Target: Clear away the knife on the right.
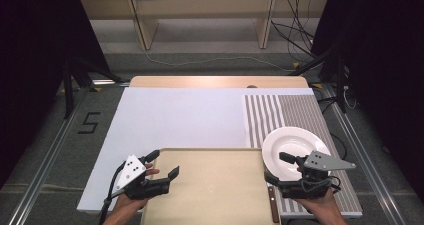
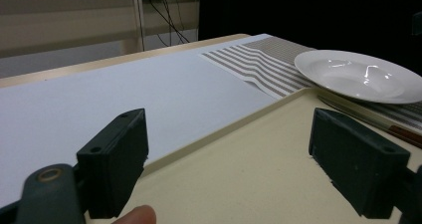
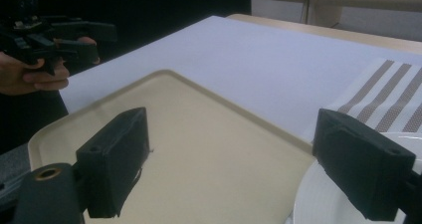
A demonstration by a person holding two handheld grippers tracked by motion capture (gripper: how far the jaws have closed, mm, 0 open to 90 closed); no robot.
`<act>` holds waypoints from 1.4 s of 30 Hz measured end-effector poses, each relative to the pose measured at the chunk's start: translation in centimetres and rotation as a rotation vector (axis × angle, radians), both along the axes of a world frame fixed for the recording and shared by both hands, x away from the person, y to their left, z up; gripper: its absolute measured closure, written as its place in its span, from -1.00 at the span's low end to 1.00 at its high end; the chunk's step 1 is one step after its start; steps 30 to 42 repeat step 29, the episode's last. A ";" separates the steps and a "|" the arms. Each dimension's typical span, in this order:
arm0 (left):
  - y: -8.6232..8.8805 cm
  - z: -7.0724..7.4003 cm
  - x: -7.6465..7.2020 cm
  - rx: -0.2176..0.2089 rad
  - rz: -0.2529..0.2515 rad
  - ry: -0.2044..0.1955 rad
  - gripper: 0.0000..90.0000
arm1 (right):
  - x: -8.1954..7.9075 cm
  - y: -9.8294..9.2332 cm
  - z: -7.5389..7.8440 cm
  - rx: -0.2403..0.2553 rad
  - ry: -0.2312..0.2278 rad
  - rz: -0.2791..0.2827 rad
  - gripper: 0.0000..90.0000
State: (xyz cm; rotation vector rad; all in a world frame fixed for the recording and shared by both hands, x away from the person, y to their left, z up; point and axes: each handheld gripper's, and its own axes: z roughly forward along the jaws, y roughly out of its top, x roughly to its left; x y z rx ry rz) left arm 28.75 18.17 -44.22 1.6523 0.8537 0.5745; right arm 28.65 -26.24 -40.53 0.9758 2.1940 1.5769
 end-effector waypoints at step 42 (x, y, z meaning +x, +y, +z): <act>0.1 0.1 0.1 0.000 0.002 -0.005 -0.65 | -0.4 -0.2 -0.2 0.036 -0.027 -0.020 -0.65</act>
